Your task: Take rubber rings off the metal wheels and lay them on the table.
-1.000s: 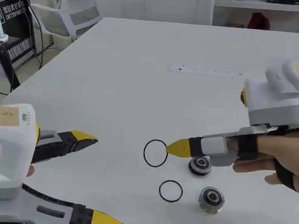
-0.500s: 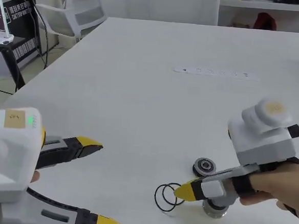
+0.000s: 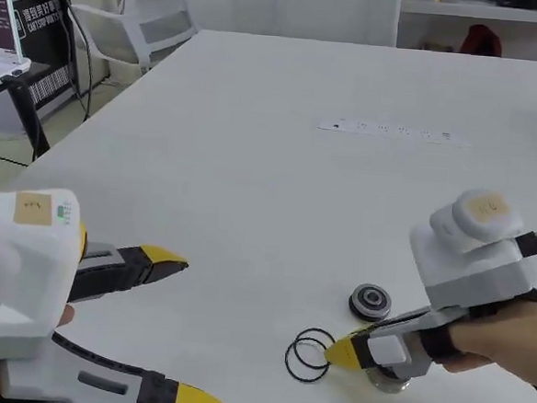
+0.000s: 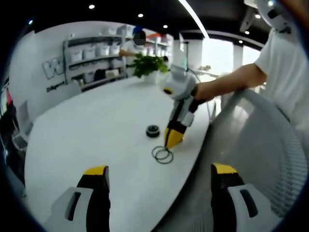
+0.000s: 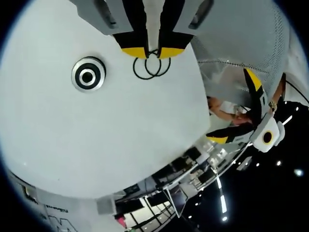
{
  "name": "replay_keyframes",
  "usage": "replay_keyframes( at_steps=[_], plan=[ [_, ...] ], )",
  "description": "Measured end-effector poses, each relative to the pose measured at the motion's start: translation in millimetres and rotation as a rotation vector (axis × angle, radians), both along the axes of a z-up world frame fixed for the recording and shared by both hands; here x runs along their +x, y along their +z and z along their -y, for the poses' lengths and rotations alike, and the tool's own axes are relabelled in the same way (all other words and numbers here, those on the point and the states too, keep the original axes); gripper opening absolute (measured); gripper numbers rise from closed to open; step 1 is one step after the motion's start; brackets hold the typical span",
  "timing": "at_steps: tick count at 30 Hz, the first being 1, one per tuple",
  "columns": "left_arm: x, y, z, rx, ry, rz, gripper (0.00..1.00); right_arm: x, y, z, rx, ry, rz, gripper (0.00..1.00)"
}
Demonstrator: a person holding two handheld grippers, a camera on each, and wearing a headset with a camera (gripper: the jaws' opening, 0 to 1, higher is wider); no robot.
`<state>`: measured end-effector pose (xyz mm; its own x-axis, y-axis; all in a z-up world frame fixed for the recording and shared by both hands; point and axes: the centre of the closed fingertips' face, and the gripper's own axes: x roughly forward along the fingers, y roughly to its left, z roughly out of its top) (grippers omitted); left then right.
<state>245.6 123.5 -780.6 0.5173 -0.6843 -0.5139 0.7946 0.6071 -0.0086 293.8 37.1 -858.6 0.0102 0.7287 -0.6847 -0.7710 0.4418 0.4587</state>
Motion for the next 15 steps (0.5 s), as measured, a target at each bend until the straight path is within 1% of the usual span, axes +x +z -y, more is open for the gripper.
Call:
replay_keyframes(
  at_steps=[2, 4, 7, 8, 10, 11, 15],
  plan=[
    [0.1, 0.4, 0.1, -0.002, 0.001, 0.001, 0.88, 2.2, 2.8, 2.0, 0.000, -0.004, 0.010, 0.05],
    [0.1, 0.6, 0.1, -0.002, 0.000, 0.001, 0.88, 6.3, 6.3, 4.5, 0.003, -0.014, 0.031, 0.06],
    [0.5, 2.7, 0.2, 0.001, -0.008, 0.015, 0.87, 12.6, 13.7, 7.1, 0.023, -0.035, 0.060, 0.09],
    [0.2, 3.8, 1.3, -0.007, -0.012, 0.014, 0.88, 16.9, 16.2, 9.2, 0.033, -0.045, 0.076, 0.10],
    [-3.2, 4.1, 4.6, -0.024, -0.029, -0.008, 0.89, 19.9, 19.5, 11.7, 0.043, -0.049, 0.090, 0.12],
    [-4.3, 4.0, 5.7, -0.024, -0.038, -0.012, 0.88, 21.0, 22.4, 12.6, 0.052, -0.051, 0.103, 0.12],
    [-4.4, 4.5, 6.1, 0.010, -0.068, 0.000, 0.87, 23.3, 30.0, 15.4, 0.076, -0.060, 0.129, 0.14]
  ],
)
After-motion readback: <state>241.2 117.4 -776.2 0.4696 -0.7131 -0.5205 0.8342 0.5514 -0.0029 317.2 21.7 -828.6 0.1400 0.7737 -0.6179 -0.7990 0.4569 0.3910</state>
